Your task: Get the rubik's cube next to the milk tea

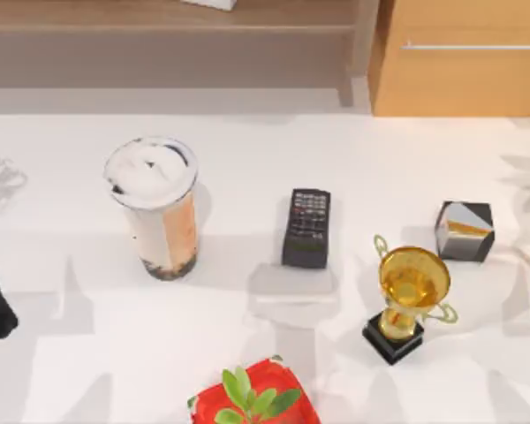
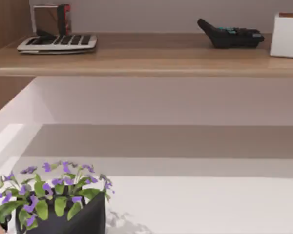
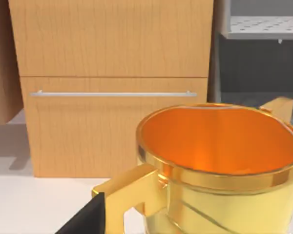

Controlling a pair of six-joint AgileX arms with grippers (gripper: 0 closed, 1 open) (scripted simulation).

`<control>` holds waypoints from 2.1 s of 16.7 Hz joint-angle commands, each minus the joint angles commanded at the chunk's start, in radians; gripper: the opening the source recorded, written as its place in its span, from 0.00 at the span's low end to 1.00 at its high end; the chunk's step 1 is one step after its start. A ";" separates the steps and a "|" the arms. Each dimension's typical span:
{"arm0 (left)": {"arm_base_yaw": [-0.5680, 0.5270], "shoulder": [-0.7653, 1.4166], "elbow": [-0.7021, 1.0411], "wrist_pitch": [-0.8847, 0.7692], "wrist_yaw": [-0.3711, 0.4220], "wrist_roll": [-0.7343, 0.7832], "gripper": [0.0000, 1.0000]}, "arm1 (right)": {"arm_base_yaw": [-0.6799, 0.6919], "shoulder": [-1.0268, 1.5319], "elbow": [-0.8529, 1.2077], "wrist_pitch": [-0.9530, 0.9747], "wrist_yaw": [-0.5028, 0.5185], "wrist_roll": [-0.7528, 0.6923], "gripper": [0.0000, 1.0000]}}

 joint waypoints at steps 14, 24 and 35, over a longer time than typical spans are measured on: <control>-0.219 0.766 0.701 0.082 -0.199 0.010 1.00 | 0.000 0.000 0.000 0.000 0.000 0.000 1.00; -0.421 1.626 1.454 0.160 -0.385 0.017 1.00 | 0.000 0.000 0.000 0.000 0.000 0.000 1.00; -0.465 1.765 1.597 0.173 -0.428 0.017 1.00 | 0.000 0.000 0.000 0.000 0.000 0.000 1.00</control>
